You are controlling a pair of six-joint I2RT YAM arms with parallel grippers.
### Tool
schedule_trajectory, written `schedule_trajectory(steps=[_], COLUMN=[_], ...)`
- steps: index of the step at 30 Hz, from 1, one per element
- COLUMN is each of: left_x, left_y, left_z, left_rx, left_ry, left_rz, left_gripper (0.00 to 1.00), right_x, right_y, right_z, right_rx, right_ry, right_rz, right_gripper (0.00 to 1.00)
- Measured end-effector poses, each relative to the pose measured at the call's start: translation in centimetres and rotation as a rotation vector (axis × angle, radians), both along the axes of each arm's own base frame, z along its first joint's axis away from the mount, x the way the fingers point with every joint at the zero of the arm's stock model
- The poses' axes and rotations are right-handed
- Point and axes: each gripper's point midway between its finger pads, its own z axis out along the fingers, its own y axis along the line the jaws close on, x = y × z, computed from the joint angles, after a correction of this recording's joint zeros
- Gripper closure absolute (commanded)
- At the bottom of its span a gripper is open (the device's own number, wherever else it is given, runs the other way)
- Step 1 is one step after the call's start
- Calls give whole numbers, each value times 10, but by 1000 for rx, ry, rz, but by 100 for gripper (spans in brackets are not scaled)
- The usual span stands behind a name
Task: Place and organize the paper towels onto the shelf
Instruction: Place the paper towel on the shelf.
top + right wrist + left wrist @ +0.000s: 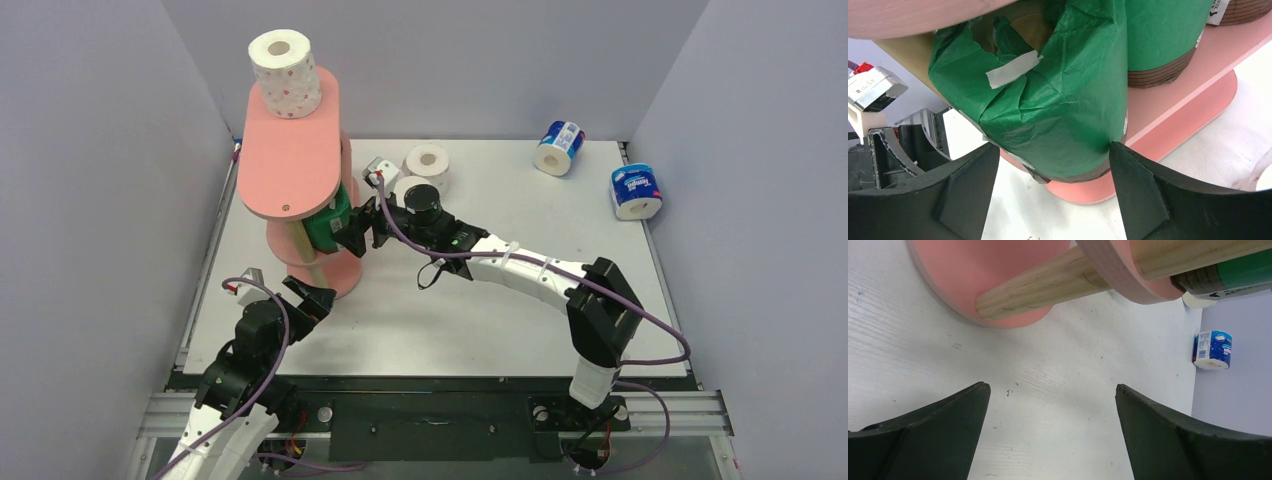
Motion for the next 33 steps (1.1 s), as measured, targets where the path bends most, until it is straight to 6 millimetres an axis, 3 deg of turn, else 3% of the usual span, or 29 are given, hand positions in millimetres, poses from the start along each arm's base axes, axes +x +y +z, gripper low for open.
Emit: schedule_trajectory(steps=[18,33], left_x=[0,0], left_y=[0,0], left_z=[0,0], left_rx=[0,0], left_ry=[0,0], left_rz=[1,0], left_gripper=[4,4], right_x=[7,5], right_y=[22,30], right_z=[1,3], right_rx=[46,67], right_ry=[14,38], right_rz=[19,33], right_gripper=[33,33])
